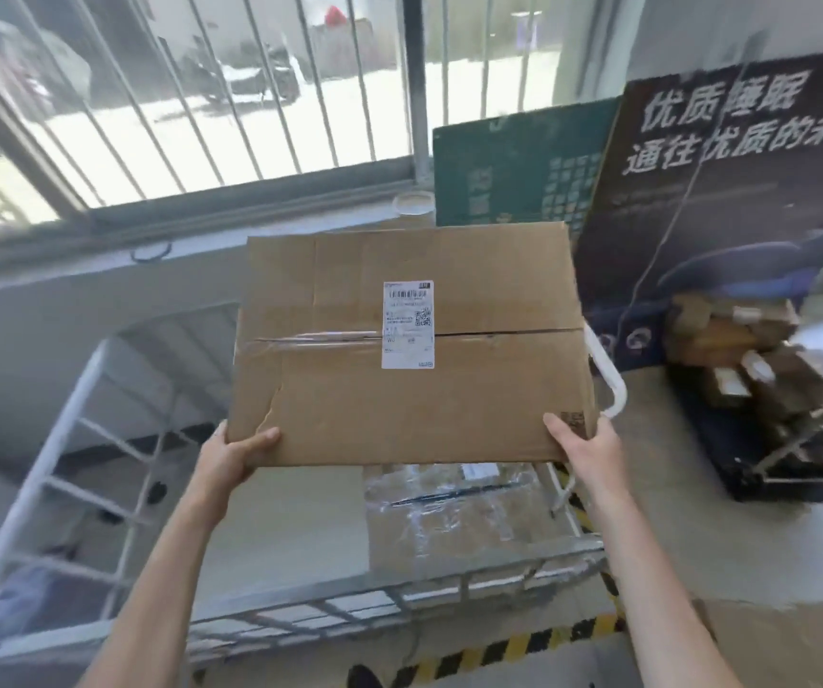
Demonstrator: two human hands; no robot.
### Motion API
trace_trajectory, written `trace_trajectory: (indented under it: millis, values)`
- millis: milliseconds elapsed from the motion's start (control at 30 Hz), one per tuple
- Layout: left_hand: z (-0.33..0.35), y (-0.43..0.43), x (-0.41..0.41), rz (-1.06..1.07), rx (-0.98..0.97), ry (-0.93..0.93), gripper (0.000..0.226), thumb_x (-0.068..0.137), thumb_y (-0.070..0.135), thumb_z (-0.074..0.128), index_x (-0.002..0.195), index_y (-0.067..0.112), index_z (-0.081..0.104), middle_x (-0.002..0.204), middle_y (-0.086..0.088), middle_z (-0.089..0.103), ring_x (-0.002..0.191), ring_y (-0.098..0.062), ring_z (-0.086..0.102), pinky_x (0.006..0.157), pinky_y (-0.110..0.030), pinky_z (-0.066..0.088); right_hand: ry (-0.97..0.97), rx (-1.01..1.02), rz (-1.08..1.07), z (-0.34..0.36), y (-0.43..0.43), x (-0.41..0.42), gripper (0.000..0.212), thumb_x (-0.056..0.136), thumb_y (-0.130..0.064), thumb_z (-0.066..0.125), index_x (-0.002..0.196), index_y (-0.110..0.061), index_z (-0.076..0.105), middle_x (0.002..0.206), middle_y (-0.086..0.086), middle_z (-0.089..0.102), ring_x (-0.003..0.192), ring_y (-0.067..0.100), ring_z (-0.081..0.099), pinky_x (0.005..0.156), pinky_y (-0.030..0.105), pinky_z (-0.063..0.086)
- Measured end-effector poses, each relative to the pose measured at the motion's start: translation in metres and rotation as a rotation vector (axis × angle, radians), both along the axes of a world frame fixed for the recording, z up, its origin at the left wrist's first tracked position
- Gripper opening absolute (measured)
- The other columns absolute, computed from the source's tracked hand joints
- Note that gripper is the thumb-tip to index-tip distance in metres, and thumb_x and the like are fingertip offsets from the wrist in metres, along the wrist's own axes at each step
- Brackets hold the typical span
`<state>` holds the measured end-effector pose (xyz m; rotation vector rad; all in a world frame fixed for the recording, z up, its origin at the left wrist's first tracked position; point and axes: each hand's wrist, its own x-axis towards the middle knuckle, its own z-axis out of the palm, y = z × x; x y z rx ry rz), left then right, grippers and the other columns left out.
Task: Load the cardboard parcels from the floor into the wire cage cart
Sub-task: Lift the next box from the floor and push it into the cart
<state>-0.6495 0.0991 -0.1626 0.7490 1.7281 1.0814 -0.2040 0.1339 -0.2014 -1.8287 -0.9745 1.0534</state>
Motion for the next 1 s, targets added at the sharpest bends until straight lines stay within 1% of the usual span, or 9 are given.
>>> trace_trajectory:
  millis: [100,200,300,367,567,667,867,933,1000]
  values:
    - [-0.018,-0.019,-0.071,0.071,-0.053,-0.025,0.056,0.062,0.029,0.083,0.114,0.021,0.062,0.108,-0.004,0.073,0.096,-0.025,0.067,0.08,-0.036,0.047,-0.006,-0.052,0.106,-0.017,0.012,-0.075,0.076,0.082,-0.048,0.076,0.139,-0.007,0.048,0.137,0.012,0.058,0.123,0.03,0.056,0.106,0.046,0.044]
    - [-0.042,-0.036,-0.126,0.128,-0.118,-0.024,0.038,0.076,0.019,0.081,0.108,0.022,0.061,0.105,-0.002,0.071,0.088,-0.019,0.065,0.071,-0.031,0.048,-0.027,-0.121,0.162,-0.037,0.015,-0.135,0.074,0.082,-0.046,0.077,0.136,-0.003,0.049,0.135,0.017,0.059,0.123,0.032,0.056,0.106,0.047,0.044]
    - [-0.066,-0.044,-0.165,0.171,-0.185,-0.048,0.041,0.081,0.016,0.078,0.116,0.02,0.056,0.102,-0.001,0.069,0.086,-0.017,0.065,0.065,-0.029,0.048,-0.038,-0.214,0.193,-0.056,0.019,-0.177,0.08,0.083,-0.044,0.076,0.141,0.001,0.043,0.142,0.018,0.053,0.127,0.032,0.052,0.103,0.039,0.042]
    - [-0.081,-0.044,-0.187,0.182,-0.239,-0.056,0.043,0.082,0.016,0.078,0.118,0.019,0.054,0.099,0.002,0.067,0.085,-0.015,0.064,0.062,-0.027,0.048,-0.02,-0.25,0.211,-0.073,0.023,-0.2,0.077,0.084,-0.041,0.077,0.14,-0.002,0.044,0.14,0.016,0.055,0.118,0.027,0.055,0.097,0.035,0.042]
    - [-0.133,-0.031,-0.244,0.19,-0.422,0.001,0.046,0.081,0.026,0.079,0.119,0.021,0.055,0.106,-0.001,0.068,0.092,-0.019,0.064,0.066,-0.032,0.048,0.062,-0.418,0.263,-0.141,0.056,-0.256,0.067,0.084,-0.036,0.078,0.135,-0.003,0.049,0.133,0.014,0.06,0.104,0.024,0.058,0.089,0.033,0.045]
    - [-0.158,-0.019,-0.28,0.16,-0.503,0.033,0.048,0.081,0.029,0.079,0.122,0.019,0.056,0.11,-0.007,0.069,0.096,-0.026,0.065,0.072,-0.034,0.049,0.114,-0.496,0.23,-0.173,0.066,-0.29,0.06,0.083,-0.031,0.079,0.13,-0.004,0.052,0.127,0.014,0.063,0.105,0.026,0.06,0.089,0.036,0.049]
    - [-0.209,-0.002,-0.351,0.161,-0.621,0.04,0.05,0.083,0.027,0.077,0.126,0.017,0.053,0.116,-0.013,0.065,0.1,-0.03,0.062,0.078,-0.04,0.049,0.084,-0.608,0.221,-0.218,0.072,-0.359,0.071,0.083,-0.037,0.079,0.137,-0.004,0.047,0.135,0.014,0.058,0.121,0.03,0.056,0.105,0.047,0.046]
    - [-0.232,0.009,-0.375,0.159,-0.65,0.032,0.05,0.085,0.024,0.076,0.128,0.015,0.052,0.119,-0.014,0.063,0.102,-0.032,0.061,0.08,-0.04,0.048,0.063,-0.628,0.226,-0.236,0.079,-0.384,0.07,0.084,-0.038,0.078,0.136,-0.002,0.046,0.138,0.014,0.056,0.121,0.029,0.056,0.104,0.043,0.046]
    - [-0.259,0.021,-0.397,0.169,-0.67,0.016,0.05,0.085,0.021,0.075,0.129,0.013,0.053,0.121,-0.016,0.063,0.104,-0.034,0.061,0.08,-0.04,0.049,0.064,-0.629,0.219,-0.257,0.089,-0.408,0.059,0.085,-0.035,0.077,0.128,-0.006,0.049,0.133,0.013,0.059,0.11,0.022,0.058,0.093,0.034,0.046]
